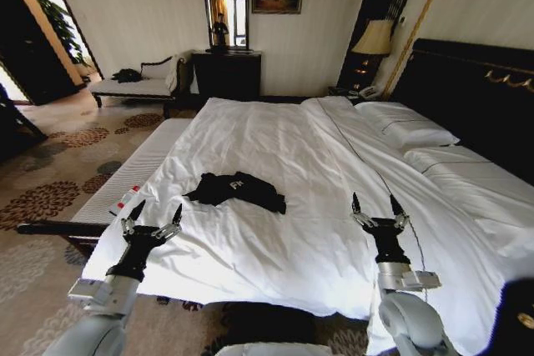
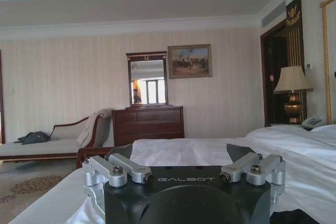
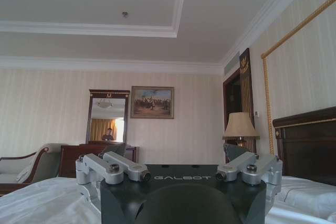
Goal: Fold the clothes on the bed.
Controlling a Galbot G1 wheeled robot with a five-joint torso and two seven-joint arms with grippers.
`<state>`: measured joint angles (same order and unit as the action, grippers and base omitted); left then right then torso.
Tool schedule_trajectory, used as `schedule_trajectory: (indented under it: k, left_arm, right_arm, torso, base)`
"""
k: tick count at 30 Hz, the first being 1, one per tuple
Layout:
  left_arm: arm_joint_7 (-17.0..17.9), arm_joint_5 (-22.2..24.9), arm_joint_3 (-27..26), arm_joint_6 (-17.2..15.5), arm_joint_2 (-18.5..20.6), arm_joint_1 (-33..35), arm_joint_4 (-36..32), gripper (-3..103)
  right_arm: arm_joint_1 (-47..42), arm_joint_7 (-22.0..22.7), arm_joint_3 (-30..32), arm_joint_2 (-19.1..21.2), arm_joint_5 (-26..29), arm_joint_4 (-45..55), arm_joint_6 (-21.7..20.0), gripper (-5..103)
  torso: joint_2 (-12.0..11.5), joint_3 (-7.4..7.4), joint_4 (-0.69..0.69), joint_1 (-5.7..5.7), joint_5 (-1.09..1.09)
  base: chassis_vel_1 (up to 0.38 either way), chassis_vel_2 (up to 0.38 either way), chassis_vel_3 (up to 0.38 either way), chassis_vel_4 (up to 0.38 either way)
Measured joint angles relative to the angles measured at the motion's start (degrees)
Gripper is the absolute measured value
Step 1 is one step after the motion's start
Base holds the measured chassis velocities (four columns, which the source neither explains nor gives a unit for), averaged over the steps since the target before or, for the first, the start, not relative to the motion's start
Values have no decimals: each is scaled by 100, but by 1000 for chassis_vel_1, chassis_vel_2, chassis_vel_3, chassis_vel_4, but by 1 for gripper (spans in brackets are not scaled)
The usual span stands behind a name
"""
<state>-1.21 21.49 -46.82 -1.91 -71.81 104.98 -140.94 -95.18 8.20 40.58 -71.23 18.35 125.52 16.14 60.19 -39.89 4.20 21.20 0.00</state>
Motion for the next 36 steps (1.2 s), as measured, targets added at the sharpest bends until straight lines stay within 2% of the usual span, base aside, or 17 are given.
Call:
schedule_trajectory:
  k: [36]
  left_arm:
    - [8, -39, -2, 21, -35, 9, 45, 100]
  right_arm:
    - [13, -10, -54, -48, -65, -47, 34, 100]
  torso:
    - [0, 0, 0, 0, 0]
  base:
    - [-1, 66, 1, -72]
